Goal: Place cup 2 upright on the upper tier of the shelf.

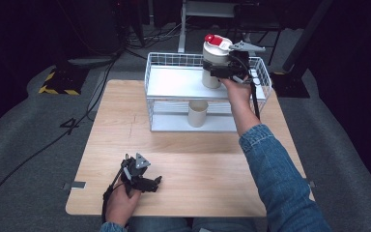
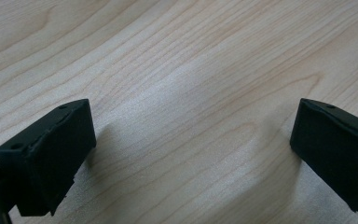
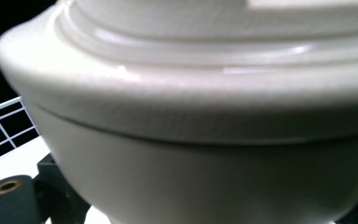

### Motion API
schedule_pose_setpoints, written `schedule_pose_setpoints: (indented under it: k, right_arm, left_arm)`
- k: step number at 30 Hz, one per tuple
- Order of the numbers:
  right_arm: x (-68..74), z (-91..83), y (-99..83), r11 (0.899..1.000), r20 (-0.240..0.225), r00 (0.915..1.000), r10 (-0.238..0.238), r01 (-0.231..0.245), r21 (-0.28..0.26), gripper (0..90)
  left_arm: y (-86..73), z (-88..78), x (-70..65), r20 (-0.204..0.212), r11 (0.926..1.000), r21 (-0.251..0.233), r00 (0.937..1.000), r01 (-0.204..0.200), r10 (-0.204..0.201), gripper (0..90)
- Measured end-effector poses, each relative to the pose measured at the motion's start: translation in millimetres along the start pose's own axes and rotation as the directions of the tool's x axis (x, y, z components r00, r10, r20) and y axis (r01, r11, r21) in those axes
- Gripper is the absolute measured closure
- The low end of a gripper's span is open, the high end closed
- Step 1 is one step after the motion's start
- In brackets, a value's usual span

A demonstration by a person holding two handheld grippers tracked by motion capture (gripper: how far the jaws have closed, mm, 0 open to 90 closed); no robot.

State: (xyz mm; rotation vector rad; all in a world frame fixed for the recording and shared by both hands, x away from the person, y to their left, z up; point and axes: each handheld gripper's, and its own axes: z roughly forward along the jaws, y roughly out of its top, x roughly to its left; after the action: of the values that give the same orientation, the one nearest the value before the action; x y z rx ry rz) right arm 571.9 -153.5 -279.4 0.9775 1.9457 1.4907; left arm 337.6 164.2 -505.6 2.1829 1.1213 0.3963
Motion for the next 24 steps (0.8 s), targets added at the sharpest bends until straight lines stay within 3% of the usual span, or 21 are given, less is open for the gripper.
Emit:
schedule_pose_setpoints:
  k: [9, 15, 24]
  right_arm:
    - [0.5, 0.2, 0.1, 1.000, 0.010, 0.9998, -0.017, 0.017, 0.000, 8.8]
    - [2.3, -5.3, 2.6, 0.999, 0.027, 0.9989, -0.039, 0.039, -0.011, 1.1]
    - [2.4, -32.0, 4.1, 0.998, 0.019, 0.9985, -0.052, 0.052, -0.030, 0.9]
  left_arm:
    - [0.0, 0.0, 0.0, 0.000, 1.0000, 0.000, 1.0000, 0.000, 0.000, 0.6]
    - [0.0, 0.0, 0.1, 0.000, 1.0000, 0.000, 1.0000, -0.001, 0.001, 0.6]
    - [0.0, 0.1, 0.2, -0.001, 1.0000, -0.001, 1.0000, -0.002, 0.002, 0.6]
